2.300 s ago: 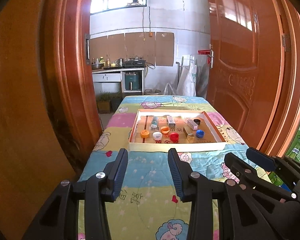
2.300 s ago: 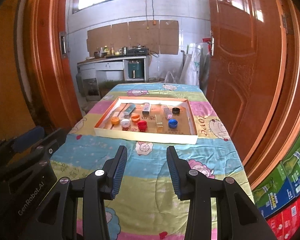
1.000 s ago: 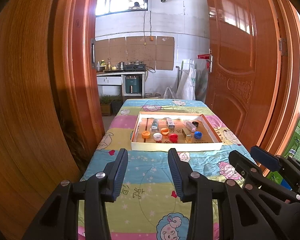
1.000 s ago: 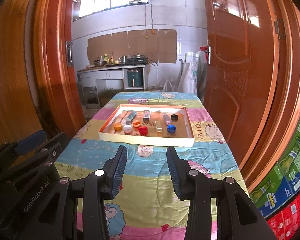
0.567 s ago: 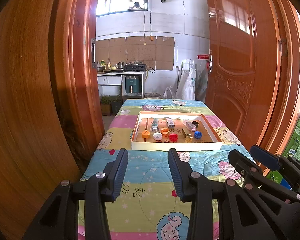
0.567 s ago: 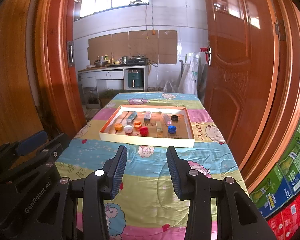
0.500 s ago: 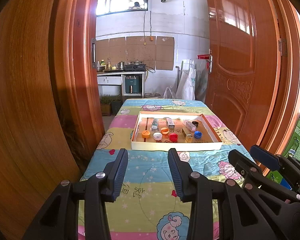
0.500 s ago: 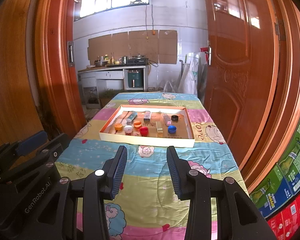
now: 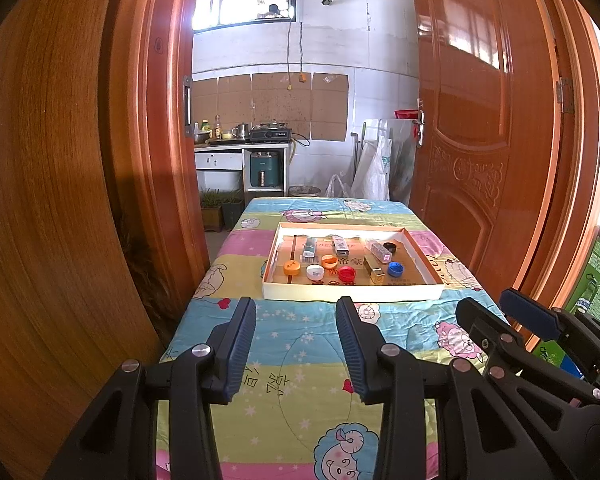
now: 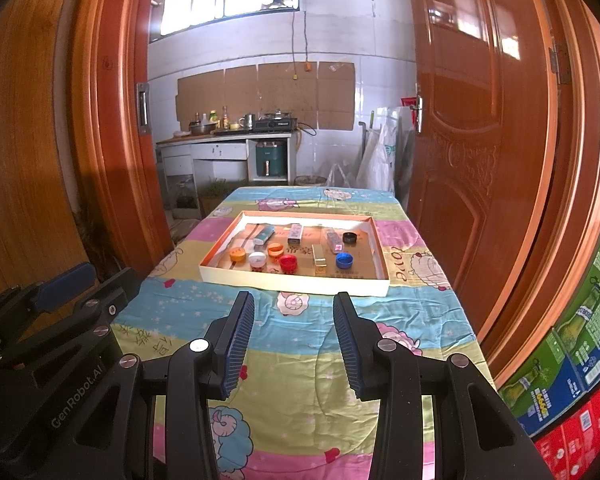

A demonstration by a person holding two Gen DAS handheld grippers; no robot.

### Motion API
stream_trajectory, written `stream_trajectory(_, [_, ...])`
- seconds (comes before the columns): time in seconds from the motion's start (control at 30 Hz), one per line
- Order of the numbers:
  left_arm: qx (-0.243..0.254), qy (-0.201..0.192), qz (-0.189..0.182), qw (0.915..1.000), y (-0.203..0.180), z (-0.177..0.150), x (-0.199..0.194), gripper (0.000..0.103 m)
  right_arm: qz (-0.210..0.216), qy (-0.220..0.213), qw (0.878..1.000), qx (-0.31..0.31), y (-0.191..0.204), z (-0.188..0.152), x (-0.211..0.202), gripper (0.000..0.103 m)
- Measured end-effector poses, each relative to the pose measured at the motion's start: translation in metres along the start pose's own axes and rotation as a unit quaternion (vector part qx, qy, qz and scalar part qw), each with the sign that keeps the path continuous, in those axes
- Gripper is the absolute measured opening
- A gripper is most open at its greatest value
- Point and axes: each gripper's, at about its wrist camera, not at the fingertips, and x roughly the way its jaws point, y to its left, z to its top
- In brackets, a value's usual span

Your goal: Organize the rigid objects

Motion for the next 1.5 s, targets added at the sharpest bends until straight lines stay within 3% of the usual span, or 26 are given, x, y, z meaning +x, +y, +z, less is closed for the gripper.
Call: stream_trajectory(1.5, [0.001,0.000,-0.003,1.0000,-0.0039,-0.0022,-0.0037,0.041,-0.001,-0.002,1.000,-0.001,0.0025,-0.0009,-0.0002,0.043])
